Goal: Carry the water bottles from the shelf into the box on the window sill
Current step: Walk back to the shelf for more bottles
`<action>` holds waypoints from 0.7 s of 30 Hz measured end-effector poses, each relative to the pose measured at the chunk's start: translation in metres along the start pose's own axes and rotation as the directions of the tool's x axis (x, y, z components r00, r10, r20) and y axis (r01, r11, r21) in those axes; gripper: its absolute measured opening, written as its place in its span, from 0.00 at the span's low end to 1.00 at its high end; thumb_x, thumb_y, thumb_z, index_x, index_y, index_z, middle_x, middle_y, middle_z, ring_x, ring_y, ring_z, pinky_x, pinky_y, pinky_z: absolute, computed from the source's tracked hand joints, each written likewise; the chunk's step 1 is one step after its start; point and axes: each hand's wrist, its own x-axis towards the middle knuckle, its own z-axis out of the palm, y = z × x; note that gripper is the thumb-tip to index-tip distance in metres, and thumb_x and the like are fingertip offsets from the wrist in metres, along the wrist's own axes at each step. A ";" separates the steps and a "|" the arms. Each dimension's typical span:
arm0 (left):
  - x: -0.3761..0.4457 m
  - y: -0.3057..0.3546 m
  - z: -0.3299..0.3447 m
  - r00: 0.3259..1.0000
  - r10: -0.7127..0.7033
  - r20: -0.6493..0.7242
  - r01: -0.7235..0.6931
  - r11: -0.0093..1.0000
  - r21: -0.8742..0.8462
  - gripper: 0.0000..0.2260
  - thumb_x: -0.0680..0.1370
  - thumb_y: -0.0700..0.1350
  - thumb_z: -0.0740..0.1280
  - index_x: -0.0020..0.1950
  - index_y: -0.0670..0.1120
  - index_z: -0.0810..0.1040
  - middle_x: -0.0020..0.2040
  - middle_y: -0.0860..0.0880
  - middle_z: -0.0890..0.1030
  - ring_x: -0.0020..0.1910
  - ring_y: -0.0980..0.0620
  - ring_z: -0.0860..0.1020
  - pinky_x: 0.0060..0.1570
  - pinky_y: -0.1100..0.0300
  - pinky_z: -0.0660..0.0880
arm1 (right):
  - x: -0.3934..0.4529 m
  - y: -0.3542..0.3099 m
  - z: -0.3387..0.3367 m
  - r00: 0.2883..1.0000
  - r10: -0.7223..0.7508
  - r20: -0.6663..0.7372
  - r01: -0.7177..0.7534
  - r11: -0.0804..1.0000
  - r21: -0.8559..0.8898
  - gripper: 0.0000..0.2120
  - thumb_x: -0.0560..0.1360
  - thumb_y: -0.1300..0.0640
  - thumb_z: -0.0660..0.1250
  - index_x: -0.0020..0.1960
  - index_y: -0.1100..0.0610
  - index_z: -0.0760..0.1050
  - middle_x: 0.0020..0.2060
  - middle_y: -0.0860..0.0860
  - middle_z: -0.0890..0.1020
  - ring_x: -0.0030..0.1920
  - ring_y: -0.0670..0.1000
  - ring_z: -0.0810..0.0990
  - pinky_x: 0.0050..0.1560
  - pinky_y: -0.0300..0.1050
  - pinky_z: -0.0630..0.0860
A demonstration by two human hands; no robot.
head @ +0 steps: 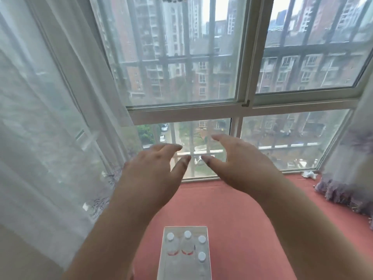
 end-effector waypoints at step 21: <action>-0.020 0.040 -0.028 0.953 0.303 -0.026 -0.303 0.940 -0.157 0.23 0.77 0.69 0.52 0.72 0.68 0.66 0.71 0.67 0.68 0.69 0.58 0.70 0.67 0.51 0.67 | -0.091 0.006 -0.070 0.961 0.249 -0.117 -0.256 0.966 -0.045 0.30 0.78 0.33 0.57 0.77 0.42 0.59 0.76 0.40 0.63 0.74 0.47 0.65 0.70 0.53 0.67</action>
